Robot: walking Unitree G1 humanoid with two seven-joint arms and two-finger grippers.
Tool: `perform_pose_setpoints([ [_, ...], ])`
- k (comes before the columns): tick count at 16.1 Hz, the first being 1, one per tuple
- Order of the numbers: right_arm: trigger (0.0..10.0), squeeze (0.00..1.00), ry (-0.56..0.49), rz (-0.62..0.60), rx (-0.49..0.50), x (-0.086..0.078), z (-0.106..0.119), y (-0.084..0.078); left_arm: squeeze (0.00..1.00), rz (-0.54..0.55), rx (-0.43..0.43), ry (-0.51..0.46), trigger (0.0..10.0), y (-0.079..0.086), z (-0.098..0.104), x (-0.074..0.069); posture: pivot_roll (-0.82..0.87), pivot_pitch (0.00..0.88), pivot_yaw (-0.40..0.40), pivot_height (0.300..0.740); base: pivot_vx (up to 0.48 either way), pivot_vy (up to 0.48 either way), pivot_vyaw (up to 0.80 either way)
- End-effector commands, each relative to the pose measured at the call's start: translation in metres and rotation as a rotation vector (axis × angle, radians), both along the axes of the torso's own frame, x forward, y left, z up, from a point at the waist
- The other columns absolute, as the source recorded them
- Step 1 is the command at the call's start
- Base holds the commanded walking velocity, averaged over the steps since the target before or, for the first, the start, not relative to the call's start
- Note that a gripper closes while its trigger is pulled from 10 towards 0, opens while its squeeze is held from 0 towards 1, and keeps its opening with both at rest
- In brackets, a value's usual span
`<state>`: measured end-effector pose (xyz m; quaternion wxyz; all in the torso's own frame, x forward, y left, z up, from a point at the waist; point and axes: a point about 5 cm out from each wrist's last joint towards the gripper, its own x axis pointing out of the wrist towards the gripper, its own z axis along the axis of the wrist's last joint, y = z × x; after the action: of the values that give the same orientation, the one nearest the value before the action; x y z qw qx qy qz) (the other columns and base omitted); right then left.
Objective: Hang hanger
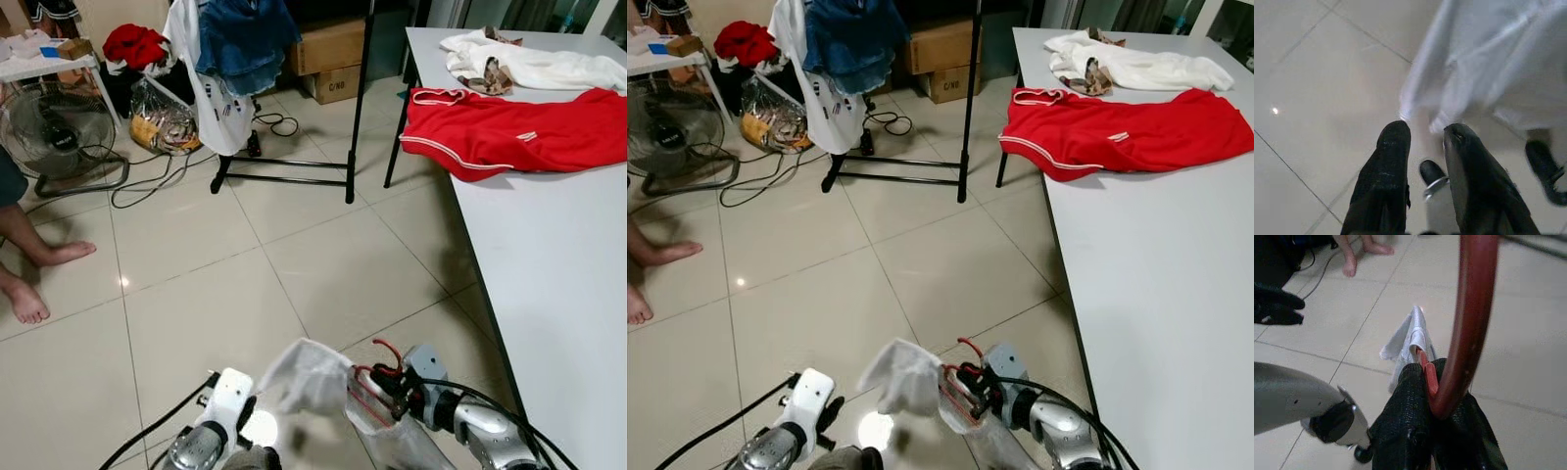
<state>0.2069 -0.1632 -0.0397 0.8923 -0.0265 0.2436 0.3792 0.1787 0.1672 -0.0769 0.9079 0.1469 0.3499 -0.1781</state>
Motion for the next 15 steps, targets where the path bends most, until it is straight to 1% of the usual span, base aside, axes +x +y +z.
perform_pose_setpoints([
  [1, 10.0, 0.0, -0.097, -0.022, -0.036, 0.01, 0.011, -0.009, 0.0, -0.08, 0.045, -0.015, 10.0, 0.007, 0.002, 0.0, -0.09, 0.032, 0.062, 0.736, 0.0, 0.0, 0.0],
  [3, 10.0, 0.0, -0.109, -0.015, -0.012, 0.014, 0.016, -0.01, 0.0, -0.092, 0.073, -0.025, 10.0, 0.015, 0.004, 0.003, -0.09, 0.036, 0.064, 0.736, 0.0, 0.0, 0.0],
  [5, 10.0, 0.0, -0.113, 0.077, 0.025, 0.014, 0.021, -0.004, 0.0, -0.179, 0.108, -0.048, 10.0, 0.013, 0.006, 0.004, -0.09, 0.039, 0.065, 0.736, 0.0, 0.0, 0.0],
  [7, 10.0, 0.0, -0.12, 0.148, 0.012, 0.012, 0.022, -0.001, 0.0, -0.288, 0.136, -0.065, 10.0, 0.007, 0.006, 0.002, -0.07, 0.039, 0.057, 0.736, 0.0, 0.0, 0.0],
  [8, 10.0, 0.0, -0.121, 0.147, 0.008, 0.012, 0.022, -0.002, 0.0, -0.291, 0.137, -0.067, 10.0, 0.006, 0.006, 0.002, -0.07, 0.038, 0.056, 0.736, 0.0, 0.0, 0.0],
  [9, 10.0, 0.0, -0.122, 0.143, 0.002, 0.012, 0.022, -0.003, 0.0, -0.284, 0.134, -0.068, 10.0, 0.006, 0.006, 0.002, -0.07, 0.036, 0.055, 0.736, 0.0, 0.0, 0.0],
  [10, 10.0, 0.0, -0.126, 0.138, -0.005, 0.012, 0.022, -0.003, 0.0, -0.255, 0.123, -0.072, 10.0, 0.006, 0.007, 0.003, -0.07, 0.033, 0.054, 0.736, 0.0, 0.0, 0.0],
  [12, 10.0, 0.0, -0.138, 0.084, -0.017, 0.015, 0.022, -0.003, 0.0, -0.19, 0.098, -0.074, 10.0, 0.005, 0.007, 0.006, -0.07, 0.023, 0.052, 0.736, 0.0, 0.0, 0.0],
  [13, 10.0, 0.0, -0.142, 0.056, -0.023, 0.015, 0.02, 0.0, 0.0, -0.12, 0.074, -0.079, 10.0, 0.007, 0.008, 0.009, -0.07, 0.017, 0.053, 0.736, 0.0, 0.0, 0.0],
  [14, 10.0, 0.0, -0.145, 0.044, -0.024, 0.015, 0.019, 0.002, 0.0, -0.076, 0.058, -0.082, 10.0, 0.008, 0.009, 0.011, -0.07, 0.013, 0.054, 0.736, 0.0, 0.0, 0.0],
  [15, 10.0, 0.0, -0.152, 0.016, -0.019, 0.017, 0.018, 0.007, 0.0, 0.01, 0.02, -0.083, 10.0, 0.011, 0.011, 0.015, -0.07, 0.004, 0.057, 0.736, 0.0, 0.0, 0.0],
])
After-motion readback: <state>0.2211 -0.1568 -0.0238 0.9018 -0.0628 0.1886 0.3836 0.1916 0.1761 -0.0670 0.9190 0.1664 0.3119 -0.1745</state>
